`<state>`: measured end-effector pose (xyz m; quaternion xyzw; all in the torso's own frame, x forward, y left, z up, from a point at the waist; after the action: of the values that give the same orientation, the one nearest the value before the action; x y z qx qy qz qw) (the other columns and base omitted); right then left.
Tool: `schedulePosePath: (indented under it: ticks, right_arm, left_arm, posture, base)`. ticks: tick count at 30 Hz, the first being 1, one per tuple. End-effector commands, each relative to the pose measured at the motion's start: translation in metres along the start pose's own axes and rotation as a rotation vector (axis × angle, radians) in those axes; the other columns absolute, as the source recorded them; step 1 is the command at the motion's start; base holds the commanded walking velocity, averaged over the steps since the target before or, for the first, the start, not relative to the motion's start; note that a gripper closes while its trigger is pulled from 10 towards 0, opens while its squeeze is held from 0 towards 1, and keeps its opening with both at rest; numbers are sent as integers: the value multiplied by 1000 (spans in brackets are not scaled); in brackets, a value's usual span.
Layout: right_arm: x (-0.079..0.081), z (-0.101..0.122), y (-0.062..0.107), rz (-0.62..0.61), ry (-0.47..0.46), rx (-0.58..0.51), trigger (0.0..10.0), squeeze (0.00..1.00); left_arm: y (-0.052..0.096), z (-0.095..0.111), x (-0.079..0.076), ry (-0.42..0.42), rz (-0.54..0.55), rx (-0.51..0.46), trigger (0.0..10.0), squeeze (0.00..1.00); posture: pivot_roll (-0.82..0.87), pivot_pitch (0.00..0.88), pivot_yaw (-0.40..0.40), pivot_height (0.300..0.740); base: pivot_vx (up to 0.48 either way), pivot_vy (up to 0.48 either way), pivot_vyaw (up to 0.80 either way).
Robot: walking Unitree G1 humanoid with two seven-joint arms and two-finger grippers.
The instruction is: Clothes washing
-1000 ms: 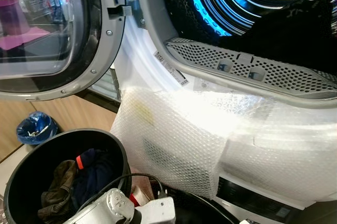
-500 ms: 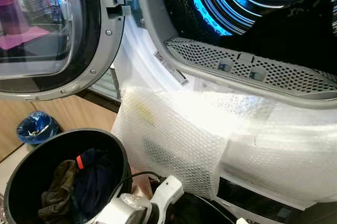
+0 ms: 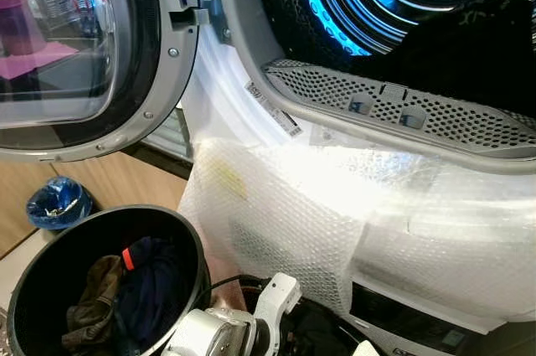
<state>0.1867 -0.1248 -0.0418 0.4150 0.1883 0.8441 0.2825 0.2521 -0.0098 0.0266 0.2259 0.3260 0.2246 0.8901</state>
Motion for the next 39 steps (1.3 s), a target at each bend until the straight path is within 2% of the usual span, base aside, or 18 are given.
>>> schedulePosePath:
  ticks: [1, 9, 14, 16, 19, 23, 24, 28, 30, 32, 34, 36, 39]
  right_arm:
    - [-3, 5, 0, -29, -51, -54, 10000, 0]
    - [-21, 20, -12, -173, -210, -217, 10000, 0]
    - [-13, 23, -15, -114, -289, -258, 10000, 0]
    - [2, 16, -17, -20, -295, -235, 10000, 0]
    - [10, 9, -19, 22, -281, -205, 10000, 0]
    - [5, 6, -21, 4, -351, -225, 10000, 0]
    - [12, 7, -22, 64, -370, -230, 10000, 0]
    - [16, 9, -23, 96, -373, -235, 10000, 0]
    - [5, 20, -28, 39, -393, -296, 10000, 0]
    - [5, 27, -31, 46, -425, -330, 10000, 0]
    - [24, 30, -35, 144, -366, -310, 10000, 0]
    - [23, 30, -38, 132, -360, -309, 10000, 0]
    - [7, 37, -38, 51, -372, -363, 10000, 0]
  left_arm:
    - [1, 15, -16, -4, -75, -54, 0, 0]
    - [3, 26, -28, 17, -145, -77, 0, 0]
    - [5, 27, -30, 34, -160, -80, 0, 0]
    - [6, 28, -32, 41, -175, -84, 0, 0]
    - [6, 31, -36, 46, -192, -93, 0, 0]
    - [9, 36, -42, 51, -231, -109, 0, 0]
    - [9, 37, -45, 55, -250, -106, 0, 0]
    - [10, 37, -47, 57, -264, -102, 0, 0]
    - [11, 37, -51, 66, -289, -100, 0, 0]
    - [12, 38, -53, 72, -298, -101, 0, 0]
    - [12, 40, -53, 78, -304, -107, 0, 0]
    - [12, 43, -54, 85, -309, -114, 0, 0]
    - [13, 51, -59, 98, -330, -133, 0, 0]
  posture:
    - [23, 105, 5, 740]
    - [22, 106, 11, 740]
    - [22, 108, 16, 740]
    - [19, 107, 20, 740]
    - [20, 106, 18, 740]
    - [20, 107, 22, 740]
    - [20, 107, 22, 740]
    - [22, 106, 26, 740]
    - [23, 103, 30, 740]
    - [26, 101, 30, 740]
    - [26, 101, 30, 740]
    - [26, 101, 30, 740]
    - [31, 101, 32, 740]
  base:
    - [0, 0, 0]
    - [0, 0, 0]
    - [0, 0, 0]
    - [0, 0, 0]
    - [0, 0, 0]
    - [0, 0, 0]
    - [0, 0, 0]
    - [0, 0, 0]
    - [0, 0, 0]
    - [0, 0, 0]
    - [0, 0, 0]
    - [0, 0, 0]
    - [0, 0, 0]
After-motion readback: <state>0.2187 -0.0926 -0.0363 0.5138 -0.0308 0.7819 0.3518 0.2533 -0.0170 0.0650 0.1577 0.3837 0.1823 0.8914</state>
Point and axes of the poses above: a point about 5 cm out from each wrist's last joint towards the gripper, its own y axis pointing back from the gripper into the wrist, its own z axis along the axis of the wrist's last joint, x = y × z, the point moved 5 cm from there along -y, pointing out of the wrist towards the gripper, and after that the axes turned 6 degrees about -y, right-handed, at the moved point
